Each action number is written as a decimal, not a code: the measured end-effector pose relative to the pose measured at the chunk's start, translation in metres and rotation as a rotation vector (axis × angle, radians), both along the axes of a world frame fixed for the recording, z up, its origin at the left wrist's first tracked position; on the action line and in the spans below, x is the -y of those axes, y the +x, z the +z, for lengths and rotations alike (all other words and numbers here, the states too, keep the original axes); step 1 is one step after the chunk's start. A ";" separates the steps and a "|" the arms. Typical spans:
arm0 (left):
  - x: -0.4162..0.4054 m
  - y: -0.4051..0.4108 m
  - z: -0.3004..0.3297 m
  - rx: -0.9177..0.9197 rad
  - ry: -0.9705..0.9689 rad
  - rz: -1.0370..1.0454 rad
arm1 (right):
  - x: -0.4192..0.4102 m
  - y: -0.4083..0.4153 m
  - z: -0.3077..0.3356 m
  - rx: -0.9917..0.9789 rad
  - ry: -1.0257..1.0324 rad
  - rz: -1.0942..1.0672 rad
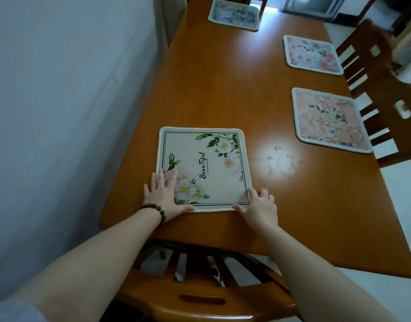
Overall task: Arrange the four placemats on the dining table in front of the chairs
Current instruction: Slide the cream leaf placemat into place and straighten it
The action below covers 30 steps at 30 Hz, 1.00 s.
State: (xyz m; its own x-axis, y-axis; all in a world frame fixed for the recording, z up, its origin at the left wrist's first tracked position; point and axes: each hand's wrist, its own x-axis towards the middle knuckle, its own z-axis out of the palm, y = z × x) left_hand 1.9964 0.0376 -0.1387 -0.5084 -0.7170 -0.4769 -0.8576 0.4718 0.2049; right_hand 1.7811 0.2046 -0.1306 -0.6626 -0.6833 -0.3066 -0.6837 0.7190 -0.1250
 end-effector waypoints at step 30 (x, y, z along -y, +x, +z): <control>-0.035 0.001 -0.017 0.038 -0.120 0.323 | 0.222 -0.092 -0.019 0.099 -0.073 0.488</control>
State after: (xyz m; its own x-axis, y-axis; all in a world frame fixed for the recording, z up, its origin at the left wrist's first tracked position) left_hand 1.9974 0.0728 -0.1552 -0.2297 -0.8901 -0.3936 -0.9725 0.1940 0.1289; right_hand 1.6895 -0.0179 -0.1493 -0.2310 -0.9283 -0.2912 -0.9203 0.3056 -0.2442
